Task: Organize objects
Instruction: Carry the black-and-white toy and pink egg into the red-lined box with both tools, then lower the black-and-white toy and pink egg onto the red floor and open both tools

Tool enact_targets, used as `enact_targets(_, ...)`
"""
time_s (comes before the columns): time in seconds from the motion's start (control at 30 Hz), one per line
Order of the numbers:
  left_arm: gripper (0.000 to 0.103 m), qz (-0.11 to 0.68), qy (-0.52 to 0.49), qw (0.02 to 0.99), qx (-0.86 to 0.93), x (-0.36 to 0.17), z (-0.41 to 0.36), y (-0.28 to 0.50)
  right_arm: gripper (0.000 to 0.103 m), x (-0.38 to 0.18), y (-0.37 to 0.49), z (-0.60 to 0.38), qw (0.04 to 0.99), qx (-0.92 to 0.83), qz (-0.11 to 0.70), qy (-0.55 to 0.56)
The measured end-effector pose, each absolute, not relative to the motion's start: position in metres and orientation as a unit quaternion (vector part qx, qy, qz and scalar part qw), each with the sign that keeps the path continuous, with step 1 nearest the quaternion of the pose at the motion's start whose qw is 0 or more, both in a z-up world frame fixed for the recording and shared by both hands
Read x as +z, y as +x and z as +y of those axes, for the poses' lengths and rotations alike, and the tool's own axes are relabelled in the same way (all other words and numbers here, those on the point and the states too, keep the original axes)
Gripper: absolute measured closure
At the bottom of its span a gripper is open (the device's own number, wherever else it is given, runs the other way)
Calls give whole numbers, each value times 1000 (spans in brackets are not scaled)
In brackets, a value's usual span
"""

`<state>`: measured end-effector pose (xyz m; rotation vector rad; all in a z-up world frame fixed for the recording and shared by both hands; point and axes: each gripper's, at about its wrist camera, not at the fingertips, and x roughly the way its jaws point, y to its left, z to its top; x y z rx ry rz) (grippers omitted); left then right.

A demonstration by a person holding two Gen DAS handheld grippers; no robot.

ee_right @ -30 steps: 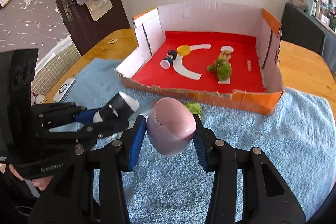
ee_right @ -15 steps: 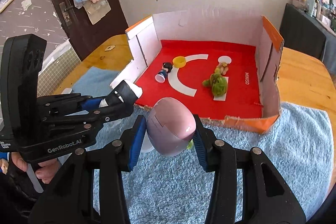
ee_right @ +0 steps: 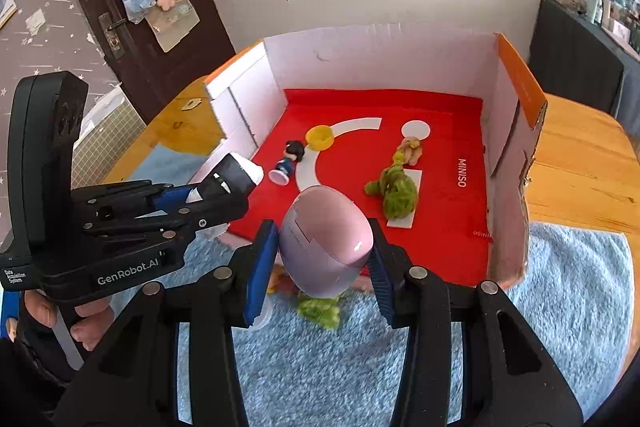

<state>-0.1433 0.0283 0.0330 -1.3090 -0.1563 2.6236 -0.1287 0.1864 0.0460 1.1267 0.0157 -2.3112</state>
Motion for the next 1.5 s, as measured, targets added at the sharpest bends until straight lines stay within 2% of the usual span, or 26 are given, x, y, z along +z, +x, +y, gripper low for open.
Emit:
enact_targets(0.7, 79, -55, -480, 104, 869, 4, 24, -174, 61, 6, -165, 169, 289, -834, 4, 469)
enact_targets(1.5, 78, -55, -496, 101, 861, -9, 29, -195, 61, -6, -184, 180, 256, -842, 7, 475)
